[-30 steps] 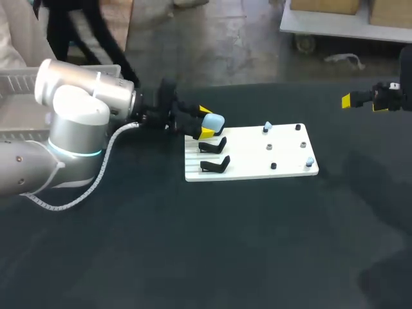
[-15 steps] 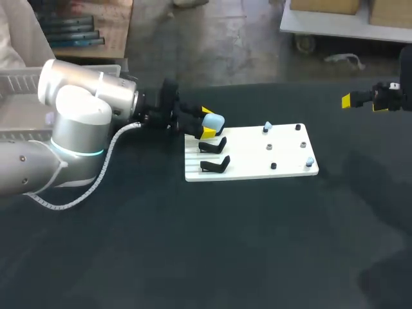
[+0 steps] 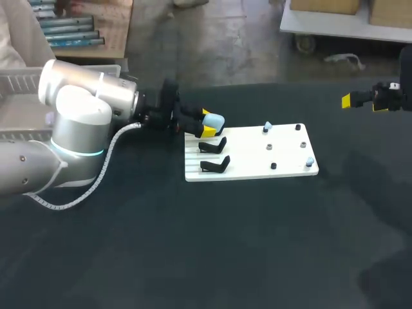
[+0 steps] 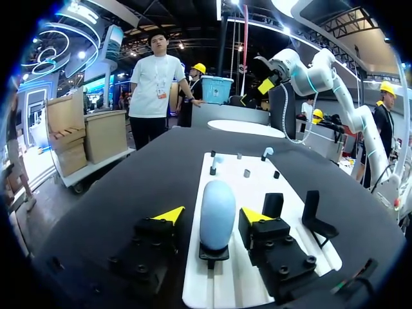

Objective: Pick up each earbud case from the left stands, insert the matching earbuds, close the lid, and place the case in the box.

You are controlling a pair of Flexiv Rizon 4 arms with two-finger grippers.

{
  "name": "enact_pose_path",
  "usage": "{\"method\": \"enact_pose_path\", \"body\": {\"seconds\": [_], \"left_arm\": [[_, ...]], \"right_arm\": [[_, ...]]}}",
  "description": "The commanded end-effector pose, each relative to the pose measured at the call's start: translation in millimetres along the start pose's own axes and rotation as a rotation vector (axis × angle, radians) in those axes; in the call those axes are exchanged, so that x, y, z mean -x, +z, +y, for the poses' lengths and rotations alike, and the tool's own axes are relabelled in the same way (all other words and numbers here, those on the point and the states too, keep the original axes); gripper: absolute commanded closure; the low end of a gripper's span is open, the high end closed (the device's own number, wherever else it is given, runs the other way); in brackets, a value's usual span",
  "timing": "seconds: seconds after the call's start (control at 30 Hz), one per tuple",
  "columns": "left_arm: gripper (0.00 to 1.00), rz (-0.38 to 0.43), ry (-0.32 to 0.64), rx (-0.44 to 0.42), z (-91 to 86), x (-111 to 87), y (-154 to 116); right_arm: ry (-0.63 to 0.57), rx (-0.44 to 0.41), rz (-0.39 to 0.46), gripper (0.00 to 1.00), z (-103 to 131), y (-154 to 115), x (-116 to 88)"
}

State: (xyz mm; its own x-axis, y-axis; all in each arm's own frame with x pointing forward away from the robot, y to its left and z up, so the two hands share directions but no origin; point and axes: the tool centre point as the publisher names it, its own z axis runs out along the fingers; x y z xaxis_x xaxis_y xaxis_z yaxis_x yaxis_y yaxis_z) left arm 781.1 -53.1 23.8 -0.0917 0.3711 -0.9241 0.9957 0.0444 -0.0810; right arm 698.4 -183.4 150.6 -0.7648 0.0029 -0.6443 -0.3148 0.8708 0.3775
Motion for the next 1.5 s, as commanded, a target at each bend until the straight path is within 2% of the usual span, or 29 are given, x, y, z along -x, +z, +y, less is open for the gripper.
{"method": "enact_pose_path", "body": {"seconds": [0.03,0.67,0.93,1.13,1.17,1.3,1.5], "left_arm": [[0.51,-0.006,0.002,-0.006,1.4,-3.8,1],[0.55,-0.009,0.0,-0.012,-1.1,-6.0,2],[0.67,-0.011,0.001,-0.012,-1.1,-5.8,1],[0.92,-0.008,-0.001,-0.011,0.6,-7.5,0],[1.0,-0.008,-0.001,-0.011,0.8,-7.7,0],[1.0,-0.005,0.001,-0.012,1.4,-7.2,-2],[1.0,-0.015,0.018,-0.009,-3.7,5.8,-11]], "right_arm": [[-0.001,0.002,0.0,0.0,-1,1,0],[-0.001,0.002,0.0,0.0,-1,1,0],[-0.001,0.002,0.0,0.0,-1,1,0],[-0.001,0.002,0.0,0.0,-1,1,0],[-0.001,0.002,0.0,0.0,-1,1,0],[-0.001,0.002,0.0,0.0,-1,1,0],[-0.001,0.002,0.0,0.0,-1,1,0]]}}
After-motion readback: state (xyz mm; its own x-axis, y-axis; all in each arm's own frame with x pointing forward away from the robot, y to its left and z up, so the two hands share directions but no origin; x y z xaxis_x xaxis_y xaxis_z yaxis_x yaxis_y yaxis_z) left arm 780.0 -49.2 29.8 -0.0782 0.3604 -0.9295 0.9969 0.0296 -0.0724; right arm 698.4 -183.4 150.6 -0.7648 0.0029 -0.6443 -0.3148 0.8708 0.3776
